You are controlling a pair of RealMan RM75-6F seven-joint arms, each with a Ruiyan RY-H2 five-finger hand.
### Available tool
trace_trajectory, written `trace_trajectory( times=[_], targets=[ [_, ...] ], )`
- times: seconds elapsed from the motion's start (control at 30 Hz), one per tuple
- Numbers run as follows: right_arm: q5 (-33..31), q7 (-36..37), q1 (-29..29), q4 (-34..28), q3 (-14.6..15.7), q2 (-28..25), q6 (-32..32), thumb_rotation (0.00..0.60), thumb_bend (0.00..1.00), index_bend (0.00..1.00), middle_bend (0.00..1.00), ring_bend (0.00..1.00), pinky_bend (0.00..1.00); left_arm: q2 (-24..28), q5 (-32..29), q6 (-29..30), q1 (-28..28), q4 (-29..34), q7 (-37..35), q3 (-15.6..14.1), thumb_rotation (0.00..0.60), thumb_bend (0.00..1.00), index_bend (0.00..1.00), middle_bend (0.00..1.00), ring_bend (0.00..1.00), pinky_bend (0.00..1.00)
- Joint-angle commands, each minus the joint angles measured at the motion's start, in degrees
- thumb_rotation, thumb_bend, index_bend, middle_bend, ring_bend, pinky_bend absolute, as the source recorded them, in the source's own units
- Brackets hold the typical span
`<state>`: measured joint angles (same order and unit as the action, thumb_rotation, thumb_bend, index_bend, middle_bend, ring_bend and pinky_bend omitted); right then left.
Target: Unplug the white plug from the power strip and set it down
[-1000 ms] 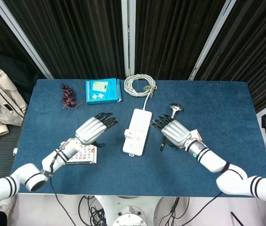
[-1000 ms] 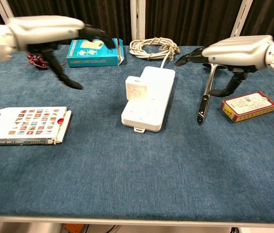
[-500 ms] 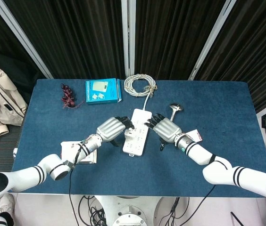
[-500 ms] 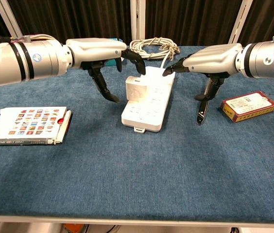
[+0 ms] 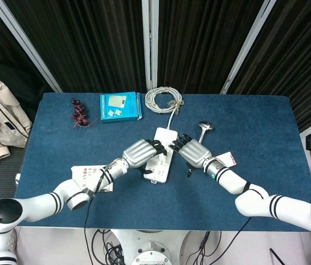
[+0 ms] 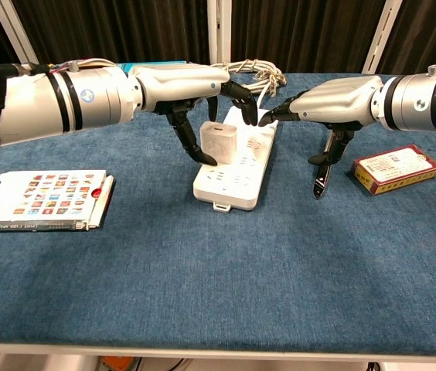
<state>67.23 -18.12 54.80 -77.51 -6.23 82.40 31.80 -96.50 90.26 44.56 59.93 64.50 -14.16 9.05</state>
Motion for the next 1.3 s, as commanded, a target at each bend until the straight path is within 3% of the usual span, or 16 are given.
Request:
trace_trajectory(
  times=[0.03, 0.6, 1.07, 1.3],
  targets=[
    [-0.16, 0.02, 0.17, 0.09, 0.25, 0.13, 0.17, 0.6, 0.33, 0.03, 0.07, 0.0, 0.0, -0.66, -0.55, -0.51, 0.74, -1.42, 0.28, -0.13, 0.6, 0.17, 0.29, 0.26, 0.16, 0.37],
    [-0.38, 1.48, 1.19, 2.01, 1.56, 1.78, 0.35, 0.6, 0.33, 0.03, 0.07, 0.0, 0.0, -4.52, -0.36, -0.51, 3.14, -8.71, 0.17, -2.72, 0.6, 0.29, 0.38, 0.36, 0.29, 0.53],
    [0.05, 2.01, 1.21, 3.13, 2.71, 2.71, 0.76, 0.6, 0.34, 0.07, 0.08, 0.0, 0.0, -6.52, 0.91, 2.01, 3.69, -13.15, -2.61, -4.51, 0.6, 0.33, 0.55, 0.6, 0.54, 0.8],
    [0.06, 1.0, 1.42, 3.34, 3.41, 3.07, 0.85, 0.6, 0.34, 0.14, 0.09, 0.0, 0.0, -7.34, 1.46, 3.37, 3.62, -15.12, -4.5, -5.4, 0.6, 0.36, 0.59, 0.66, 0.59, 0.84]
  ],
)
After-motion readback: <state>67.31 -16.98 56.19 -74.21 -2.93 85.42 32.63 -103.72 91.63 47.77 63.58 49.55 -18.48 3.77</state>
